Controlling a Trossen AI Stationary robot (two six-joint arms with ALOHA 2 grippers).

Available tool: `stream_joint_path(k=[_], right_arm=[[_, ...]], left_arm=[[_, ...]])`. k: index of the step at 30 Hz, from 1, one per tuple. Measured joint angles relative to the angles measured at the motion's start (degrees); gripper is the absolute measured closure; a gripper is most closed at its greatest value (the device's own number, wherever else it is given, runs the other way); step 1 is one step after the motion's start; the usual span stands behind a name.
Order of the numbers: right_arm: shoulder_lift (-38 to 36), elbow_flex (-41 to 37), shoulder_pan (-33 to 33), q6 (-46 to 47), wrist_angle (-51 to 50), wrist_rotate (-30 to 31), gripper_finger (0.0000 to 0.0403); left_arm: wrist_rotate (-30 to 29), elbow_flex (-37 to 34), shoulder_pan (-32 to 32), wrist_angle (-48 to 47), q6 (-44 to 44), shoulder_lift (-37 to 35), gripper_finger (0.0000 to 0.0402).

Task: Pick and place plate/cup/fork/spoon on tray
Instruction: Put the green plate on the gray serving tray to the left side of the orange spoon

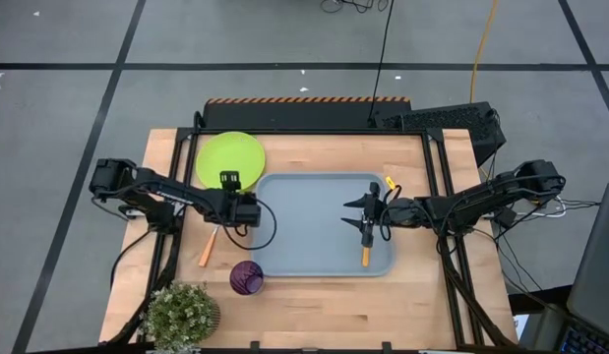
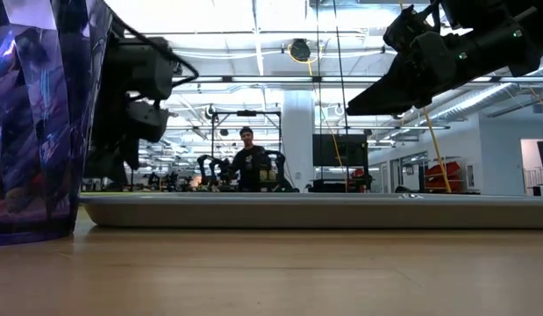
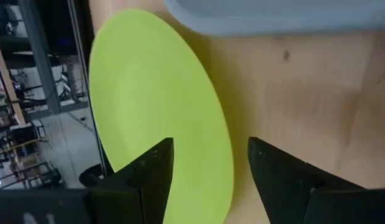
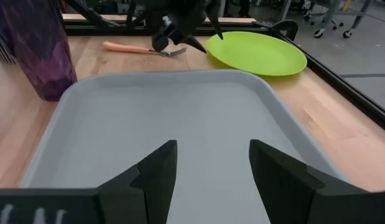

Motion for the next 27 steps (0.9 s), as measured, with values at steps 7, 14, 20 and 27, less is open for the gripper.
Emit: stream_joint_path(k=[7,14,20,27], right_arm=[[0.0,0.0,-0.7,0.0,0.0,0.0,0.0209],[0.0,0.0,-0.7,0.1,-0.1,0.0,0.0209],[0.0,0.0,-0.7,0.1,-0.1,0.0,0.0209],[0.0,0.0,-0.7,0.1,-0.1,0.0,0.0209]], left_arm=[[0.6,-0.6,1.3,1.0,0.7,0.0,0.0192],[4.4,-0.6,4.3,1.2,0.8,0.0,0.0192],[5.4,-0.6,6.7,2.5,1.0,0.0,0.0192],[7.2,-0.6,9.5,5.3,3.6,0.6,0.0192]])
